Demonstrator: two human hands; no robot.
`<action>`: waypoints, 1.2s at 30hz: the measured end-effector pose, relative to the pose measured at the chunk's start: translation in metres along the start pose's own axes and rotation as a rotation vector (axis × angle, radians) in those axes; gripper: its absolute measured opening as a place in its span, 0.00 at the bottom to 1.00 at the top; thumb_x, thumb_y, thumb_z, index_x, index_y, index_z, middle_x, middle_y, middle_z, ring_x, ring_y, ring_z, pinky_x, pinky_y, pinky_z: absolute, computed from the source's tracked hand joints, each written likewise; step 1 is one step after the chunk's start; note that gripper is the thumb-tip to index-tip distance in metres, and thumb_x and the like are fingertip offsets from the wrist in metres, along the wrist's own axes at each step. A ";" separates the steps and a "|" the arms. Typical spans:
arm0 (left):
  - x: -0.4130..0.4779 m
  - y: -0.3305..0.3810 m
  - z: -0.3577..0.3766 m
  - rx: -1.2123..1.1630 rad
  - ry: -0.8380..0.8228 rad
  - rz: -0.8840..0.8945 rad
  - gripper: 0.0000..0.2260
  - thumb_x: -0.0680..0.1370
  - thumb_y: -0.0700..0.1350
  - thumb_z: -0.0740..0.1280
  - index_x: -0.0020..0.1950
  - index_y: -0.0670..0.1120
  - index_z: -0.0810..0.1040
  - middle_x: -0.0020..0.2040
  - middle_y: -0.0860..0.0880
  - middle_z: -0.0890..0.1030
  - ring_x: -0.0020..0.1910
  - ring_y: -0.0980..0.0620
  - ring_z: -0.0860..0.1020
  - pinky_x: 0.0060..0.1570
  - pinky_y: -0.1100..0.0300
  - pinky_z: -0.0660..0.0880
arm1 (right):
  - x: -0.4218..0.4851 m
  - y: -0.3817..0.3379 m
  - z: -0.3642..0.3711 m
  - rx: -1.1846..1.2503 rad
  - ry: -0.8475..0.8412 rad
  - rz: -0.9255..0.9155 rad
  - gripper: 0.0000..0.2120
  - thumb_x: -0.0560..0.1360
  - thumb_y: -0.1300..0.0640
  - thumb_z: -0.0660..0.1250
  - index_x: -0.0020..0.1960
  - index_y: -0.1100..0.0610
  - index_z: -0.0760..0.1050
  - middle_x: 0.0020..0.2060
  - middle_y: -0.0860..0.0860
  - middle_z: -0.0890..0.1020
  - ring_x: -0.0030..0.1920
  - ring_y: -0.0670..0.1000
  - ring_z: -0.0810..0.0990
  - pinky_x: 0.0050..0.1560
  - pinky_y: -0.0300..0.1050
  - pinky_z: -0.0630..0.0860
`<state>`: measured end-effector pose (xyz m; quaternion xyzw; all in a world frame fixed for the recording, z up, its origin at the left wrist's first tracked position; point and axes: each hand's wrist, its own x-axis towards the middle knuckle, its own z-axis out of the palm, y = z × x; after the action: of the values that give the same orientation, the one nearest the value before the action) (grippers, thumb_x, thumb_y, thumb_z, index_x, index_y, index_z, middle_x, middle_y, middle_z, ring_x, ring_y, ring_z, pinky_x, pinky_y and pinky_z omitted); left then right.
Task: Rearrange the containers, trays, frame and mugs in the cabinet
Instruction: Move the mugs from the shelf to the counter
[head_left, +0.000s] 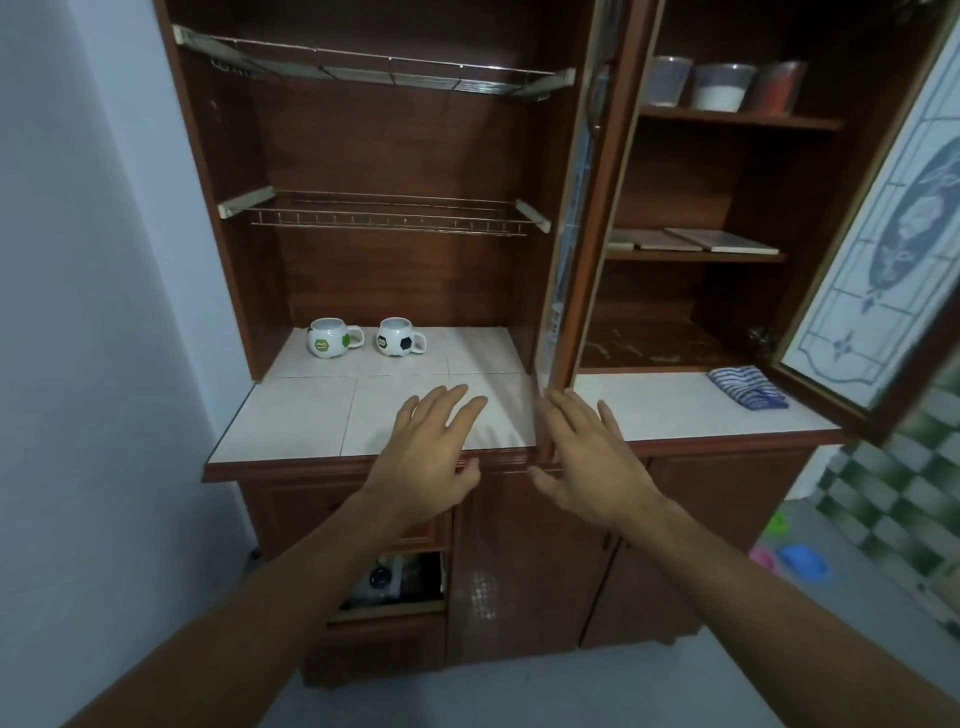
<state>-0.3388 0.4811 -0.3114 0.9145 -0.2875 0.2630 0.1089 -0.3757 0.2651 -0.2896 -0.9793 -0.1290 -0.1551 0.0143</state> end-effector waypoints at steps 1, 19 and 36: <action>0.004 0.011 0.003 -0.007 -0.015 0.005 0.30 0.75 0.52 0.64 0.76 0.46 0.63 0.75 0.43 0.64 0.74 0.42 0.61 0.73 0.44 0.54 | -0.006 0.009 -0.003 0.006 -0.001 0.002 0.38 0.77 0.41 0.62 0.79 0.52 0.49 0.79 0.51 0.52 0.79 0.52 0.47 0.77 0.55 0.41; 0.073 0.170 0.063 0.019 -0.068 -0.006 0.32 0.72 0.54 0.66 0.75 0.49 0.64 0.75 0.45 0.65 0.74 0.43 0.62 0.72 0.37 0.56 | -0.074 0.180 -0.022 0.007 -0.027 0.051 0.36 0.78 0.42 0.61 0.79 0.51 0.49 0.79 0.51 0.51 0.79 0.53 0.46 0.76 0.56 0.43; 0.150 0.183 0.111 -0.001 -0.122 -0.086 0.33 0.75 0.57 0.65 0.78 0.53 0.57 0.78 0.49 0.57 0.77 0.47 0.52 0.74 0.45 0.43 | -0.023 0.250 -0.002 0.060 -0.061 0.054 0.36 0.79 0.44 0.62 0.79 0.52 0.49 0.79 0.50 0.52 0.79 0.52 0.47 0.77 0.57 0.44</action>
<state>-0.2951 0.2233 -0.3147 0.9403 -0.2540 0.2019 0.1027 -0.3336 0.0178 -0.2916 -0.9859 -0.1075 -0.1208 0.0441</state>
